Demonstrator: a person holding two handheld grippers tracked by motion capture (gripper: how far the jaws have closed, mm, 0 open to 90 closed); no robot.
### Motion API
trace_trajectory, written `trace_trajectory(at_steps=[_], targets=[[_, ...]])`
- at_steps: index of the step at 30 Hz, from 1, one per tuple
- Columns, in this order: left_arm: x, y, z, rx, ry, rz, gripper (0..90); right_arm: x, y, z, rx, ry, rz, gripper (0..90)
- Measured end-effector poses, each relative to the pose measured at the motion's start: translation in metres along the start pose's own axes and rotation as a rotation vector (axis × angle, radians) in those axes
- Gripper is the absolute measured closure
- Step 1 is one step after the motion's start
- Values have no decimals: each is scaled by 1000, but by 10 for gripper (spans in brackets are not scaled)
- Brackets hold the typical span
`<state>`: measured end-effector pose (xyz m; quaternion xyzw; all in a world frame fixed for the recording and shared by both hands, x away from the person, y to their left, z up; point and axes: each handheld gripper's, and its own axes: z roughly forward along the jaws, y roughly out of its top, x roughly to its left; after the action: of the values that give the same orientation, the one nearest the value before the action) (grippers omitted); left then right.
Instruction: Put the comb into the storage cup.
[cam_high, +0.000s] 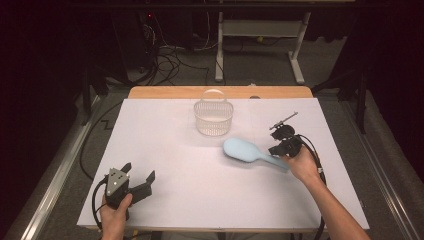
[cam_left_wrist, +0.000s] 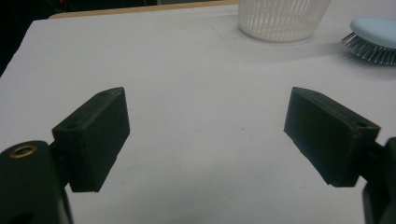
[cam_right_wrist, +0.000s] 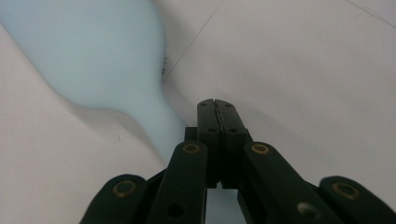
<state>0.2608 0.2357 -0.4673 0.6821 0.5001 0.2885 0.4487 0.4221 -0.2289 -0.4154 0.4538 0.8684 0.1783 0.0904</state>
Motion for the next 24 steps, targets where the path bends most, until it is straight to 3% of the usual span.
trace_trajectory(at_steps=[11,20,24], targets=[[0,0,0,-2,1,-4,150,7,-6,-1,-4,16,-18,900],[0,0,0,-1,1,-3,150,8,-13,-1,-4,31,-4,900],[0,0,0,-1,0,-3,150,10,-15,-1,-3,35,-24,900]])
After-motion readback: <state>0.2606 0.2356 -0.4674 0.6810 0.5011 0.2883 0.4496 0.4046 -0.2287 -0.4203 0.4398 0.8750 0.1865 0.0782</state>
